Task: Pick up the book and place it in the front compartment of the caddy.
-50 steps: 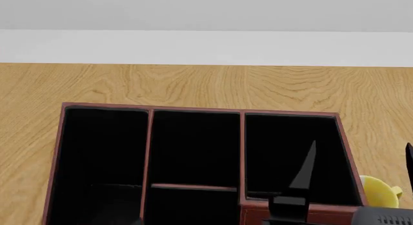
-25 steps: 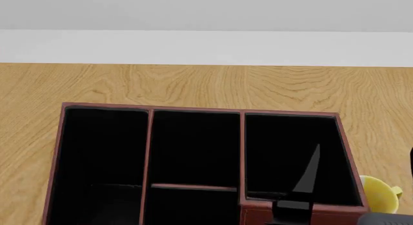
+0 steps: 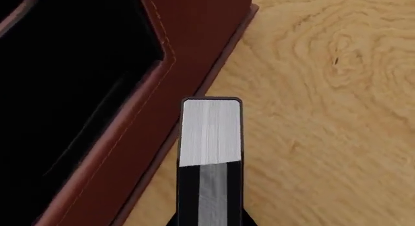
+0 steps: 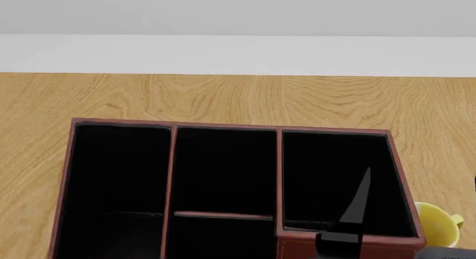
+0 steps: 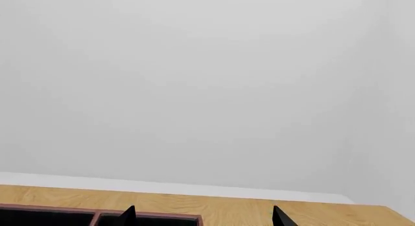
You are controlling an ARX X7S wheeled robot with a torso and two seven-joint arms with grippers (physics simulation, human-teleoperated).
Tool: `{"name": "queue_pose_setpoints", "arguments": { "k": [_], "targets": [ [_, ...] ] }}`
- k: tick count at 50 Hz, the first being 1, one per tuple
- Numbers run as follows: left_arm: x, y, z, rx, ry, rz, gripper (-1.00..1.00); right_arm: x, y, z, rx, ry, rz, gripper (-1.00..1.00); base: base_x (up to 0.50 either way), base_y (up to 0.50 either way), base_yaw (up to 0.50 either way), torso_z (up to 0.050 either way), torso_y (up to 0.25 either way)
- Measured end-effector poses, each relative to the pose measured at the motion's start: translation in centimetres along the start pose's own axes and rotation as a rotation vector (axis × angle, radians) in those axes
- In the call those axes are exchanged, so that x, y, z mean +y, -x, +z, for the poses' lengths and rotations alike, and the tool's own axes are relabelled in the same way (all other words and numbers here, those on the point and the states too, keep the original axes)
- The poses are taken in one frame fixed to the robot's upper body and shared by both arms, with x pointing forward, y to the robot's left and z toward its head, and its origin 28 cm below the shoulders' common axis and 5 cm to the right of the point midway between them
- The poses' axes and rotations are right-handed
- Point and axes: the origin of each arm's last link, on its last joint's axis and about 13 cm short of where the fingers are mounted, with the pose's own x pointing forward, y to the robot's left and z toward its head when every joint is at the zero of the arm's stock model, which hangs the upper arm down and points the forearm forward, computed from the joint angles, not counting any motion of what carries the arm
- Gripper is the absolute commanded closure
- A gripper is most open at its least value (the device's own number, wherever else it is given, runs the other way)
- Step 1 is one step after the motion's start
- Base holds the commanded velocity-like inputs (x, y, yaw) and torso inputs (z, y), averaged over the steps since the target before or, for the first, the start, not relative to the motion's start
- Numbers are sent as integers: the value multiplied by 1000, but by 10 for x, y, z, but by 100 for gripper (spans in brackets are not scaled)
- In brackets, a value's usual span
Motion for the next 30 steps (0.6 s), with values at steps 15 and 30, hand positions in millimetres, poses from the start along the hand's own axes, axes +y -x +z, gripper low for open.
{"name": "queue_pose_setpoints", "arguments": {
  "k": [15, 30],
  "targets": [
    [5, 12, -3, 28, -188, -51, 100, 0, -2, 2, -5, 1, 4, -100, 0, 0, 0, 0, 0],
    [10, 34, -11, 61, -240, -100, 100, 2, -2, 0, -5, -3, 9, -100, 0, 0, 0, 0, 0]
  ]
}}
